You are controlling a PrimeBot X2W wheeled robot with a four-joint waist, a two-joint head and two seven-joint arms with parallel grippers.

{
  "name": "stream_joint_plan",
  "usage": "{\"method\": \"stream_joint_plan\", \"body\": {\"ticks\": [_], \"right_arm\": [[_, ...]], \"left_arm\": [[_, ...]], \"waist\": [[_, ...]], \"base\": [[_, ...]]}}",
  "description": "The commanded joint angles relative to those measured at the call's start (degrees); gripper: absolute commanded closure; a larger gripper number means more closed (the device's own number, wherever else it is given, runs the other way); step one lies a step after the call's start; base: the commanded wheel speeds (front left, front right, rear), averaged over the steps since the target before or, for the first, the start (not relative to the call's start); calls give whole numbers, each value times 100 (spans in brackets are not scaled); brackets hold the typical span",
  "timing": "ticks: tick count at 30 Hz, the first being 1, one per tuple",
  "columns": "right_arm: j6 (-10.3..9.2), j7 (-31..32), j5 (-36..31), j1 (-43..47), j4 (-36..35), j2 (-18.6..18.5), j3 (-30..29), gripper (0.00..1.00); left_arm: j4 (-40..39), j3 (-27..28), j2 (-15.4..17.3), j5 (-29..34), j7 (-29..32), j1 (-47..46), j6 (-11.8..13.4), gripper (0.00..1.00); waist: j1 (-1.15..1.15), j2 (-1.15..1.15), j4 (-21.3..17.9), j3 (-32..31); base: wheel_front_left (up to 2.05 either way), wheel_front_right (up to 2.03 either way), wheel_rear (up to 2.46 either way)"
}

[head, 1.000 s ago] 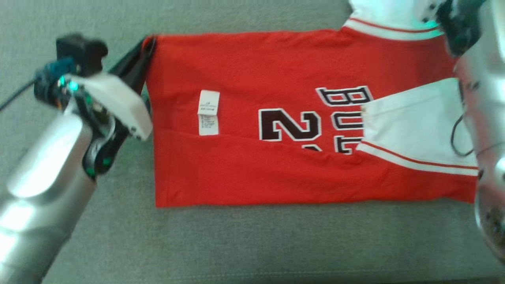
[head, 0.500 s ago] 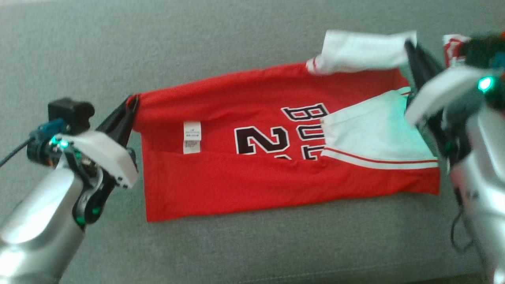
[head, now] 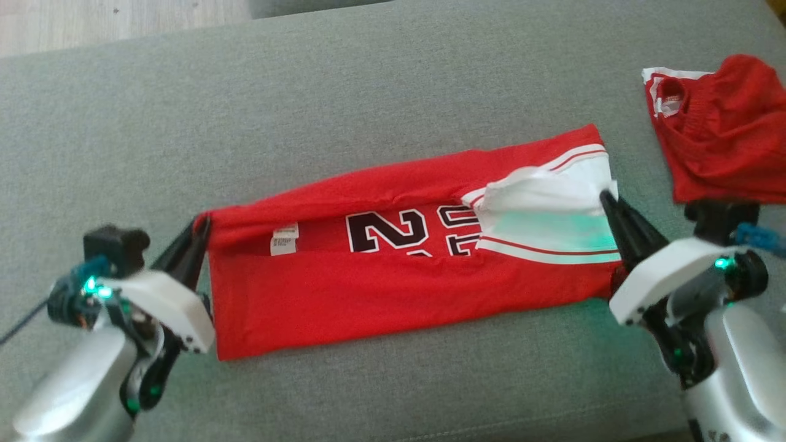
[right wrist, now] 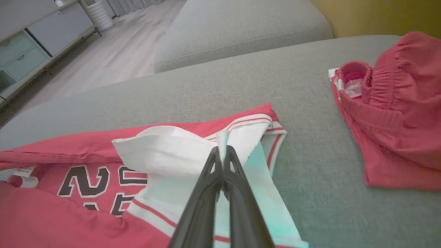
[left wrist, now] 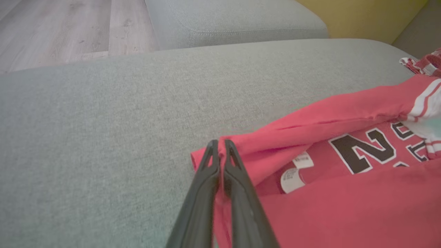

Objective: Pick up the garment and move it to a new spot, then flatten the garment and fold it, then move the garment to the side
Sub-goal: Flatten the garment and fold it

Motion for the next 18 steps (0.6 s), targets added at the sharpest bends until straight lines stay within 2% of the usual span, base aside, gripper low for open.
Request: {"method": "stream_joint_plan", "body": {"ticks": [1,2,6,7,8,9,10,11,12,18], "right_arm": [[37,-4,-93,-36,-234,-19,57,98],[37,-27,-172,19,-234,-3,47,92],[37,-197,-426,215,-153,83,-31,87],[37,-239,-456,266,-136,114,-48,80],[37,-278,-466,323,-119,151,-76,69],[37,-314,-478,380,-107,180,-100,36],[37,-350,-497,440,-103,197,-108,4],[37,-383,-513,500,-97,215,-142,0],[37,-417,-518,565,-97,238,-188,0],[37,-454,-505,1029,-403,320,-599,0]], "left_arm": [[-105,214,251,31,-82,-118,33,100],[-92,199,234,36,-120,-66,45,100],[-19,125,169,106,-289,89,87,100],[2,108,152,122,-329,125,101,100],[27,98,136,146,-382,156,126,100],[52,97,114,170,-451,184,159,100],[78,90,89,190,-515,216,186,62],[99,78,65,218,-582,246,208,16],[123,74,35,242,-658,279,244,0],[13,301,-180,135,-1331,629,496,0]], "waist": [[0,-1,-7,-5],[0,-1,-10,-12],[0,-1,5,-44],[0,-1,9,-56],[0,-1,13,-71],[0,-1,17,-85],[0,-1,21,-106],[0,-1,25,-125],[0,-1,33,-148],[0,-1,82,-255]], "base": [[0,0,0],[0,0,0],[0,0,0],[0,0,0],[0,0,0],[0,0,0],[0,0,0],[0,0,0],[0,0,0],[0,0,0]]}}
